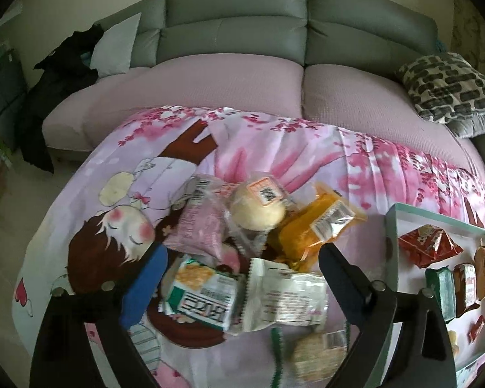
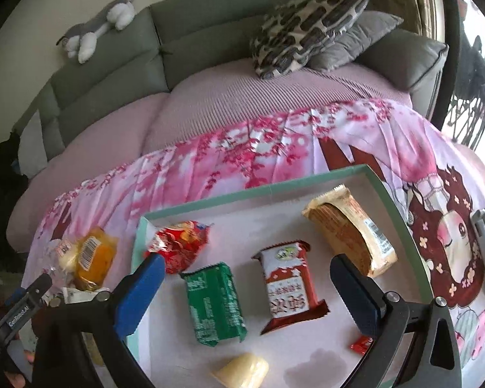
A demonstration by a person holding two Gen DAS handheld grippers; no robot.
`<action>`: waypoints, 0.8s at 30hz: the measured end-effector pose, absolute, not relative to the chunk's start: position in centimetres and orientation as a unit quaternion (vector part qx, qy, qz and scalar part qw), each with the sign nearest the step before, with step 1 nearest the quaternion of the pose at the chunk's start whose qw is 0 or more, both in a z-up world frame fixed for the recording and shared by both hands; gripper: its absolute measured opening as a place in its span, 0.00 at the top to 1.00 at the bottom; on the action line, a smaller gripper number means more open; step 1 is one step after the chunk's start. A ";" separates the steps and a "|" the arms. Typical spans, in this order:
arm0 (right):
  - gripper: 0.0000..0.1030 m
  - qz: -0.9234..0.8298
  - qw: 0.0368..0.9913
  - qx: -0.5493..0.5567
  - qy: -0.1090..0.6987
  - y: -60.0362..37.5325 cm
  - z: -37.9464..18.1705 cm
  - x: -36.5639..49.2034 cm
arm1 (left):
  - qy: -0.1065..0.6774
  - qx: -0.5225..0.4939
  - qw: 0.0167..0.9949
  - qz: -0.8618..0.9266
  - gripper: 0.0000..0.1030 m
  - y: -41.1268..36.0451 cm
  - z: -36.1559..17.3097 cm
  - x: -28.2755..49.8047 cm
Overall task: Organize snacks
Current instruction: 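Return both tools to the snack pile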
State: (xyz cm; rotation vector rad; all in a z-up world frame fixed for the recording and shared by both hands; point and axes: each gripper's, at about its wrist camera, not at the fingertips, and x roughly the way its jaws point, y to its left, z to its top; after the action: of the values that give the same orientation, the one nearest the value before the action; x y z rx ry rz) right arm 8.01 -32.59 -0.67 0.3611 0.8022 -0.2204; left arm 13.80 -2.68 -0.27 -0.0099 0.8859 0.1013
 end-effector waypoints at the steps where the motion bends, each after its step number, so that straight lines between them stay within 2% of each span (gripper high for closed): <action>1: 0.00 -0.105 0.901 0.176 0.382 -32.3 -0.4 8.0 | 0.428 -0.009 0.902 0.050 0.08 -2.2 -0.2 13.8; 9: 0.00 -0.069 0.917 0.149 0.363 -28.8 0.4 8.7 | 0.415 -0.042 0.906 0.076 0.07 2.5 0.0 13.2; 11: 0.00 -0.046 0.920 0.146 0.361 -27.6 0.4 9.0 | 0.411 -0.053 0.906 0.090 0.03 4.1 -0.1 12.9; 18: 0.00 0.044 0.917 0.108 0.382 -21.9 0.0 9.7 | 0.414 -0.085 0.898 0.121 0.01 7.5 -0.6 12.0; 24: 0.00 0.096 0.895 0.107 0.423 -18.4 -1.8 9.8 | 0.442 -0.078 0.887 0.111 0.01 7.3 -1.6 11.7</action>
State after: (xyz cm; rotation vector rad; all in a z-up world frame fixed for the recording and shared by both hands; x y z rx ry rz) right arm 9.80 -18.41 -1.76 0.2217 0.8763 0.1988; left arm 11.66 7.33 -1.56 -0.1625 0.9187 0.2307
